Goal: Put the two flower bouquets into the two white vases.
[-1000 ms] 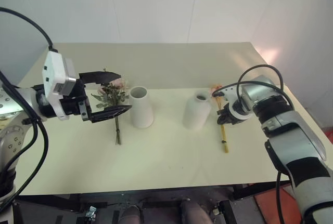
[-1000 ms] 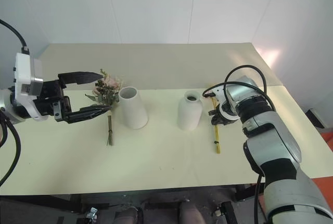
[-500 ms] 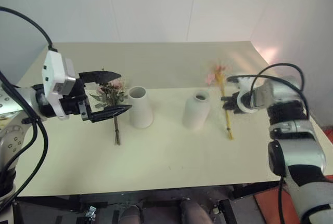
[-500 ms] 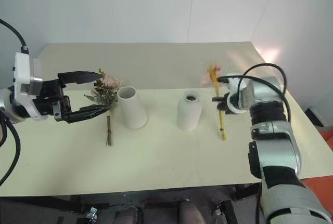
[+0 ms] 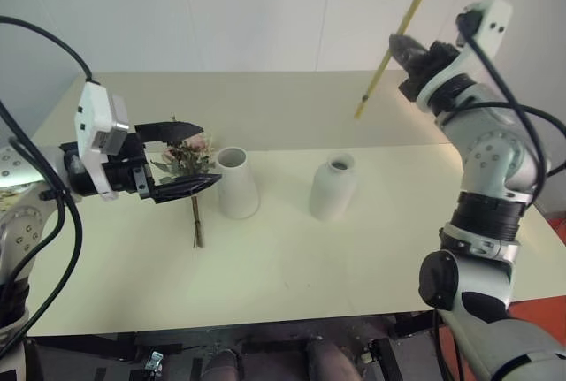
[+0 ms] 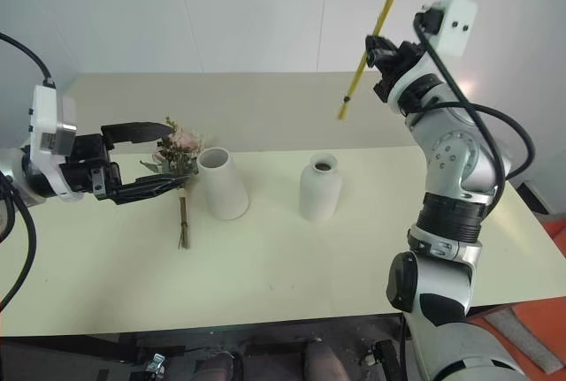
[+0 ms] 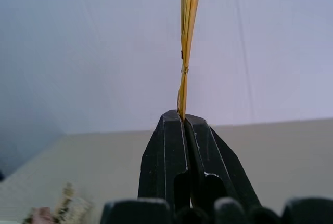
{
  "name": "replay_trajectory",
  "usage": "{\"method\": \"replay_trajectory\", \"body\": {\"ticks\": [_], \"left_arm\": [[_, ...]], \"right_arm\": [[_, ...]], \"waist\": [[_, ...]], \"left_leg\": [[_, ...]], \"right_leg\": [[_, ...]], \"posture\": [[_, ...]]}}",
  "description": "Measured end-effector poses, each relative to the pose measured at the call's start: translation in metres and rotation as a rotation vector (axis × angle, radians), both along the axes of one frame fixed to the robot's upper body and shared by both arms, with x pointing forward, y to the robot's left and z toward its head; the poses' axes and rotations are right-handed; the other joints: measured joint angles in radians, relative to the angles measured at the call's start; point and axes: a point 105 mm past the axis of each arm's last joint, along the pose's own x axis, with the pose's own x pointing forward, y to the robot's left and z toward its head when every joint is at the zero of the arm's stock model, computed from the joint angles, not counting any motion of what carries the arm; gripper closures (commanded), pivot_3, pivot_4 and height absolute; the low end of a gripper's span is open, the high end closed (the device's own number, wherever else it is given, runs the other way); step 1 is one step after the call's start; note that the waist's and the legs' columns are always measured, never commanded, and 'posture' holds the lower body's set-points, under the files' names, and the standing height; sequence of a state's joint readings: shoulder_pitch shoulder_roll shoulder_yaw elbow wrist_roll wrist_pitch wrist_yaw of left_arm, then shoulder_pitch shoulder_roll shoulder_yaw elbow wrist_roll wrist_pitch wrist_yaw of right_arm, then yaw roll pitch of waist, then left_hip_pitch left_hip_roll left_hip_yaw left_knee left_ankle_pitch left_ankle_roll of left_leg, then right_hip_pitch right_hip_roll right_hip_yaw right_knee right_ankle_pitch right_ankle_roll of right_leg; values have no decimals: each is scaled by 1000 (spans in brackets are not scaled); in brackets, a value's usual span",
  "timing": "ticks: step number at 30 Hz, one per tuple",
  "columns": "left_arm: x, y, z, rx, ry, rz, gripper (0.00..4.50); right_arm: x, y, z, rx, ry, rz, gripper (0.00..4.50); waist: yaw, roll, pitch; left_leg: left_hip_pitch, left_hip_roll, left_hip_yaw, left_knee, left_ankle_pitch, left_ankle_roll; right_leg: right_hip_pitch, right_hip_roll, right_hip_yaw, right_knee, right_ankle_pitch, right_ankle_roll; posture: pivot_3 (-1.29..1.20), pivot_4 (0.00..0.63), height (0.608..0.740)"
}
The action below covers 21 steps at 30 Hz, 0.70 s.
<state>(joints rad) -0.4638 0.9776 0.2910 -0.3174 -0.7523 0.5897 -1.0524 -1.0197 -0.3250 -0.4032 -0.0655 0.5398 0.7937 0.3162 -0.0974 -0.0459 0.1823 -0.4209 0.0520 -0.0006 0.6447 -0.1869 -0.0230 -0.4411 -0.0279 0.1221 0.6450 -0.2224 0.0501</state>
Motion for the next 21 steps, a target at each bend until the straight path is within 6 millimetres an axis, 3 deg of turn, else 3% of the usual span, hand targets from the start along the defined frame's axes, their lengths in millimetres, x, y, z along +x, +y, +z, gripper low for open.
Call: {"method": "replay_trajectory", "body": {"ticks": [2, 8, 13, 21], "left_arm": [[0, 0, 0, 0, 1, -1, 0], [-1, 0, 0, 3, 2, -8, 0], [-1, 0, 0, 4, 1, -8, 0], [-1, 0, 0, 7, 4, -6, 0]], "right_arm": [[-13, 7, -3, -17, -30, 48, 4477], [-25, 17, -25, -96, -7, 116, 4477], [-27, 20, -44, -159, 29, 144, 4477], [-33, 27, -55, -204, 28, 177, 4477]], "waist": [[3, 0, 0], [1, 0, 0], [0, 0, 0], [1, 0, 0]], "left_leg": [[0, 0, 0, 0, 0, 0], [1, 0, 0, 0, 0, 0], [1, 0, 0, 0, 0, 0], [1, 0, 0, 0, 0, 0]], "right_leg": [[0, 0, -1, 0, 0, 0], [0, 0, 0, 1, 0, 0], [0, 0, 0, 1, -1, 0], [0, 0, 0, 1, -1, 0]], "posture": [[0, 150, 740], [0, 150, 740], [0, 150, 740], [0, 150, 740]]}}
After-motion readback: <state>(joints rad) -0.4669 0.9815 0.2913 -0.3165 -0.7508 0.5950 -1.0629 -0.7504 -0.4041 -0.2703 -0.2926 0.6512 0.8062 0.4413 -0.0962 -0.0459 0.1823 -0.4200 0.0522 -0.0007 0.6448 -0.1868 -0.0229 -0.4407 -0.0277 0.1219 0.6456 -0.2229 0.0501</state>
